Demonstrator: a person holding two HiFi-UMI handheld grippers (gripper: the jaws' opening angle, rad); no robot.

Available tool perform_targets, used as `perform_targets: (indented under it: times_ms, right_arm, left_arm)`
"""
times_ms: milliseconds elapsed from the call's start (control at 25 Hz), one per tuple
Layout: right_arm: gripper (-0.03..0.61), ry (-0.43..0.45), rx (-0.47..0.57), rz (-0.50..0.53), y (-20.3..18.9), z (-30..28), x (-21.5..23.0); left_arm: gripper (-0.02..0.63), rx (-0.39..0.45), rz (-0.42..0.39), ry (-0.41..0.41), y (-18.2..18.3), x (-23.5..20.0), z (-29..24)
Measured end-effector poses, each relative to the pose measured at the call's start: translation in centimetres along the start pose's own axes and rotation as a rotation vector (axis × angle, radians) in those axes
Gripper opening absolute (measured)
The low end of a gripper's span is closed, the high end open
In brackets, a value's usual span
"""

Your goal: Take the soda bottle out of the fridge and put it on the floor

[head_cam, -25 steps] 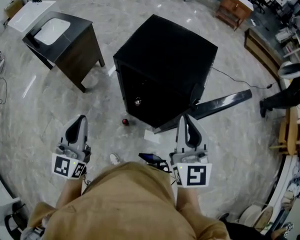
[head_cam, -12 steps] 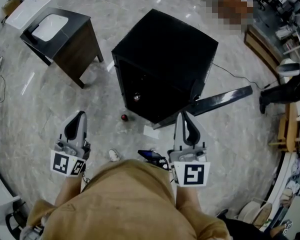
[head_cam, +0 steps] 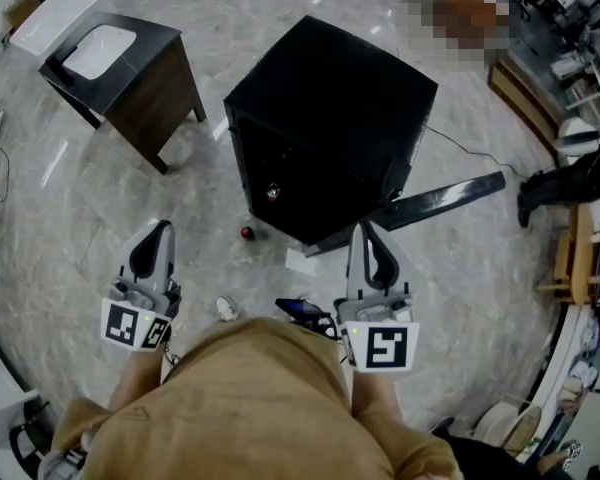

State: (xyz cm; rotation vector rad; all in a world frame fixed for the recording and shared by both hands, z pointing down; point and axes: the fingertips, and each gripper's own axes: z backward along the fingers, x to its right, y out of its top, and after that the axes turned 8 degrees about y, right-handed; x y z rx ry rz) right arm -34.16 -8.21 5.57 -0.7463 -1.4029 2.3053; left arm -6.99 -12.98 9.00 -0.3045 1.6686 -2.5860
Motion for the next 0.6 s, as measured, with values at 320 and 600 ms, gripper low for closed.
perform_targets:
  times_ms: [320,600]
  right_arm:
    - [0.002,-0.007,-0.009,-0.008,-0.38,-0.02,-0.08]
    - [0.002,-0.015,-0.007,-0.010,-0.48,-0.27,0.23]
  left_arm:
    - [0.002,-0.007,0.003,0.008,-0.27,-0.40,0.07]
    - [0.002,-0.009,0.010,0.008,-0.67,-0.48,-0.17]
